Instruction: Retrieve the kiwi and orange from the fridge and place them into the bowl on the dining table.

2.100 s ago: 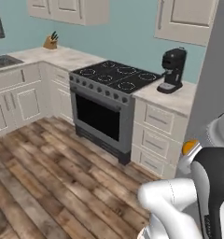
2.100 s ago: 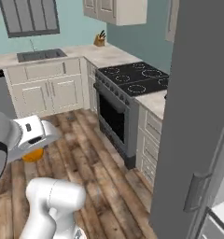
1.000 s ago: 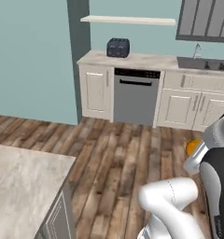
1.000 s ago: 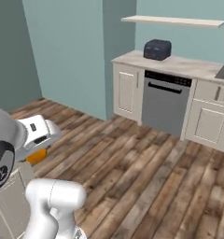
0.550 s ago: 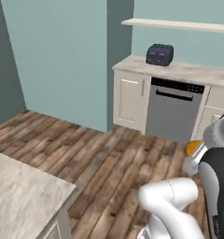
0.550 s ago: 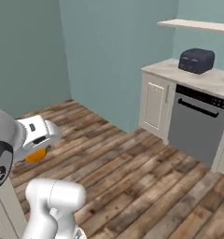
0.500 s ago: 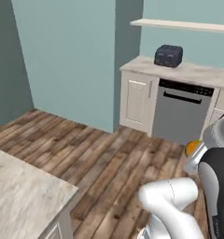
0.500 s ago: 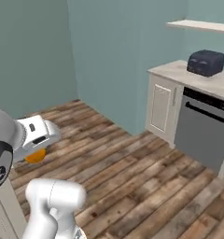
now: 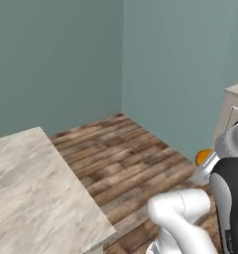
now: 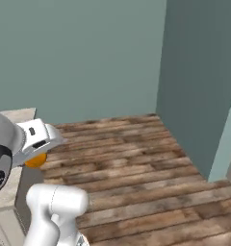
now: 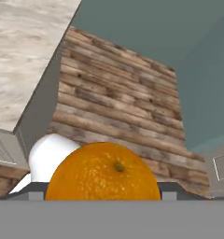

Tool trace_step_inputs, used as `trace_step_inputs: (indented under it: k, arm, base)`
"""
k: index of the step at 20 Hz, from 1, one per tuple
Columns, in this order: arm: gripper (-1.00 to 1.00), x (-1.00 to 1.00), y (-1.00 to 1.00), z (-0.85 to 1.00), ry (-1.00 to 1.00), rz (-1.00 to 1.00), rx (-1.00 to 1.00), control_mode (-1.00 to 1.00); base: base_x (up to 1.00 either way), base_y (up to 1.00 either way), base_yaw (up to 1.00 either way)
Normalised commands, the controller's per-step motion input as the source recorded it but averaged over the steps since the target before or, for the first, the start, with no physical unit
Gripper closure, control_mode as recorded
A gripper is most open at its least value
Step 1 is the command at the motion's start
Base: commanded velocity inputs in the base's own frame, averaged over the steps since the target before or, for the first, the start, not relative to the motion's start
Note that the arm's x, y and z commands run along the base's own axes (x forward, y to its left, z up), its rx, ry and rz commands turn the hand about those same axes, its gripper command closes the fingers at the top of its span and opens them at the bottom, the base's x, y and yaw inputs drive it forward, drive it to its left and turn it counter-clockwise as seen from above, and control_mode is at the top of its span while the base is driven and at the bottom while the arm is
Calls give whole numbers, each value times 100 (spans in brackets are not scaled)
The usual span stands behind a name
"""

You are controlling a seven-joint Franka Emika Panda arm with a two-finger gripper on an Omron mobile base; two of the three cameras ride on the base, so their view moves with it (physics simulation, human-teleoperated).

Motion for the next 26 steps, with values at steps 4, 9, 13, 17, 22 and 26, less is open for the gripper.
trace_step_inputs:
  k: [4,9,13,17,22,26]
  arm:
    - [100,0,0,0,0,0,0,100]
    - [100,0,0,0,0,0,0,100]
    - [100,0,0,0,0,0,0,100]
    - [100,0,0,0,0,0,0,100]
    - [100,0,0,0,0,0,0,100]
    - [100,0,0,0,0,0,0,100]
  base:
    - [100,-33,62]
    - [100,-32,59]
    - [100,-31,55]
    - [100,-24,55]
    - [100,-22,56]
    - [100,-38,56]
